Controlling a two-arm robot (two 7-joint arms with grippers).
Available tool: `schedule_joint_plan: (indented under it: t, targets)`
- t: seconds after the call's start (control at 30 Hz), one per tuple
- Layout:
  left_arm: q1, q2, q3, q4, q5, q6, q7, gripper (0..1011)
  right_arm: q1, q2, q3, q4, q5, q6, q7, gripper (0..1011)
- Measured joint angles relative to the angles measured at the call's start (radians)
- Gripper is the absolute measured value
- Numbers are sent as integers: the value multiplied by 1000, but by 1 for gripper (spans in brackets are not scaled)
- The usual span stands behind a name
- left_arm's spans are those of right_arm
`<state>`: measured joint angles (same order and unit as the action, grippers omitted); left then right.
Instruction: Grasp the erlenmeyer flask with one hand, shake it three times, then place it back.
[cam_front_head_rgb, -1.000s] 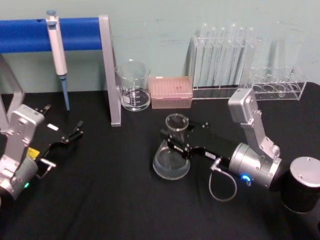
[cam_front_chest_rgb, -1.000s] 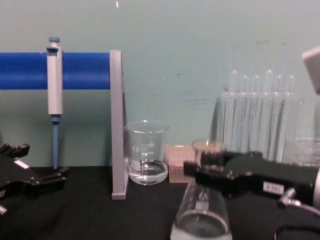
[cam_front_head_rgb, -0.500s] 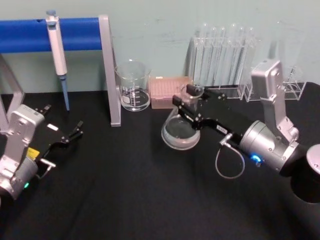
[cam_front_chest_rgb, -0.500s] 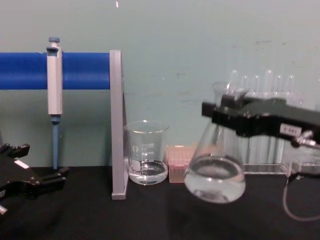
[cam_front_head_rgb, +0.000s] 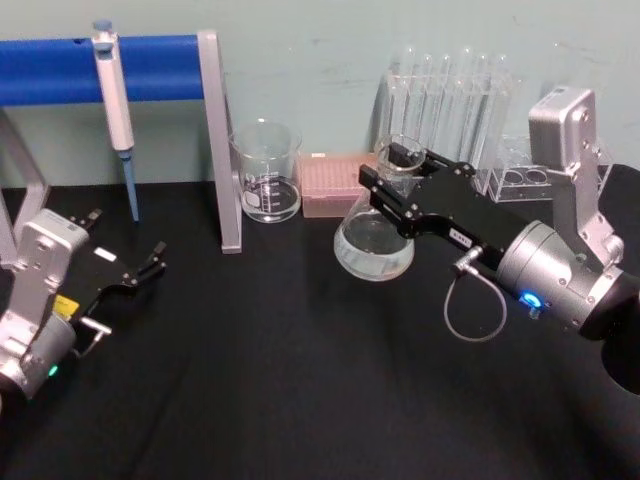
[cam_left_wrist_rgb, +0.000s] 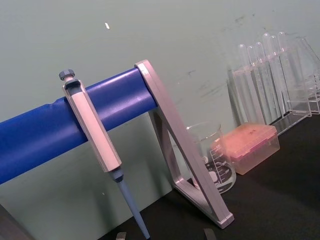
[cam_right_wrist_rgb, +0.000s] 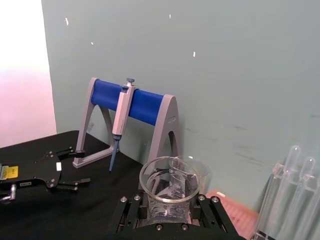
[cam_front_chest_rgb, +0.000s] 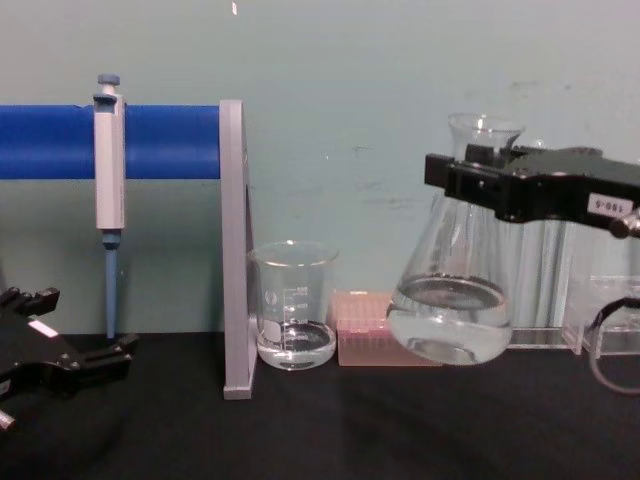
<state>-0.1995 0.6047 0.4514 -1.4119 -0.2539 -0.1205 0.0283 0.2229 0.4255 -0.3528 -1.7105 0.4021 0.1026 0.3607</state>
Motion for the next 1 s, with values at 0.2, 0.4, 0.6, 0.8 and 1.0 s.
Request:
schedule_joint_plan:
  t: [0.2, 0.4, 0.6, 0.8, 1.0]
  targets:
    - [0, 0, 0, 0, 0, 0, 0, 1001, 0, 7, 7, -21, -4, 24, -10, 450]
    - [0, 0, 0, 0, 0, 0, 0, 1001, 0, 7, 14, -23, -11, 37, -22, 450]
    - [0, 0, 0, 0, 0, 0, 0, 1001, -2, 0, 20, -5, -24, 37, -35, 450]
    - [0, 0, 0, 0, 0, 0, 0, 1001, -2, -7, 23, 16, -41, 34, -41, 450]
    - [0, 0, 0, 0, 0, 0, 0, 1001, -1, -14, 25, 27, -51, 34, -40, 450]
